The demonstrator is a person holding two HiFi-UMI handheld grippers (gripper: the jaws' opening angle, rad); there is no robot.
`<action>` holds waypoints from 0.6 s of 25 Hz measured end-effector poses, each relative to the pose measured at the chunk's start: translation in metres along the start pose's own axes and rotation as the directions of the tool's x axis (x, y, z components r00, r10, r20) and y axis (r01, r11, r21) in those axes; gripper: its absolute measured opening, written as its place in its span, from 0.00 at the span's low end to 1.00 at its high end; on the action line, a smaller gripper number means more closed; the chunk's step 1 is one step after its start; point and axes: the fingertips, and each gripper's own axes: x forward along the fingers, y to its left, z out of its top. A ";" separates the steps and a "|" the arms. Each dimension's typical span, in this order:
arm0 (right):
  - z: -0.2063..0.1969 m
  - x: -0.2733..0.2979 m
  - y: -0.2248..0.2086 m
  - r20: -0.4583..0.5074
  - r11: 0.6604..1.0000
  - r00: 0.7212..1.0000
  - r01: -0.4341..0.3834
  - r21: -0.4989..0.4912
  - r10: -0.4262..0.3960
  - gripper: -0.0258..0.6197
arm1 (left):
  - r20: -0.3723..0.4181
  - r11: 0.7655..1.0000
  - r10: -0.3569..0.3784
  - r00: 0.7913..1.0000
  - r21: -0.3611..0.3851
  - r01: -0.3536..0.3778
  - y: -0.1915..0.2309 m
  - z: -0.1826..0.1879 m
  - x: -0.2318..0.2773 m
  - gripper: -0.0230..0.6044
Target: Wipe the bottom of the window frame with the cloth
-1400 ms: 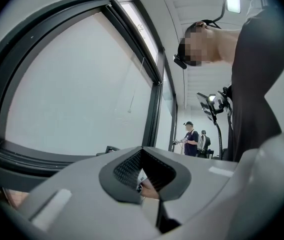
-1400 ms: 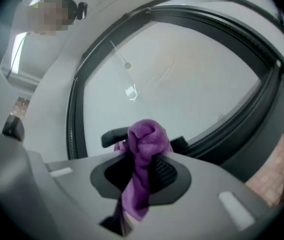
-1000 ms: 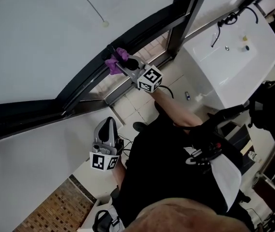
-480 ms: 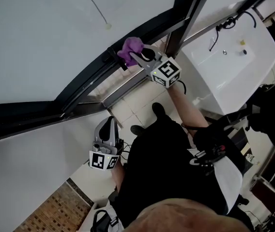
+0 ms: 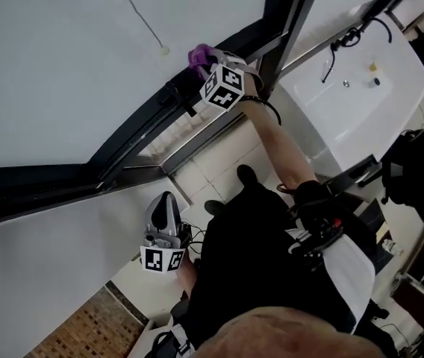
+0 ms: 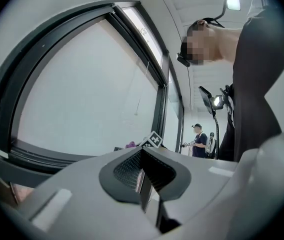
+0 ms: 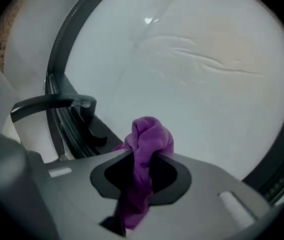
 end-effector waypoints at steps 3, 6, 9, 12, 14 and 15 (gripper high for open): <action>0.011 0.000 0.006 0.117 0.985 0.988 -0.114 0.131 0.099 0.15 | -0.011 1.000 0.008 1.000 -0.021 -0.009 0.004 -0.005 0.000 0.03; 0.014 0.022 0.028 0.080 0.984 0.983 -0.172 0.044 0.168 0.15 | -0.018 1.000 -0.018 1.000 -0.022 0.018 -0.003 -0.007 0.010 0.03; 0.008 0.023 0.026 0.033 0.986 0.985 -0.166 -0.027 0.167 0.15 | -0.023 0.999 -0.049 0.999 -0.009 0.049 -0.011 -0.007 0.023 0.03; -0.018 0.020 -0.007 -0.024 0.995 0.997 -0.077 -0.069 0.076 0.15 | -0.024 0.998 -0.056 0.998 -0.004 0.056 -0.015 -0.007 0.026 0.03; -0.050 0.013 -0.051 -0.073 0.999 0.997 0.013 -0.042 -0.016 0.15 | -0.026 0.999 -0.046 0.999 -0.004 0.046 -0.012 -0.006 0.022 0.03; -0.069 0.009 -0.077 -0.100 0.998 0.993 0.061 -0.019 -0.062 0.15 | -0.028 0.999 -0.037 0.999 -0.007 0.037 -0.009 -0.007 0.020 0.03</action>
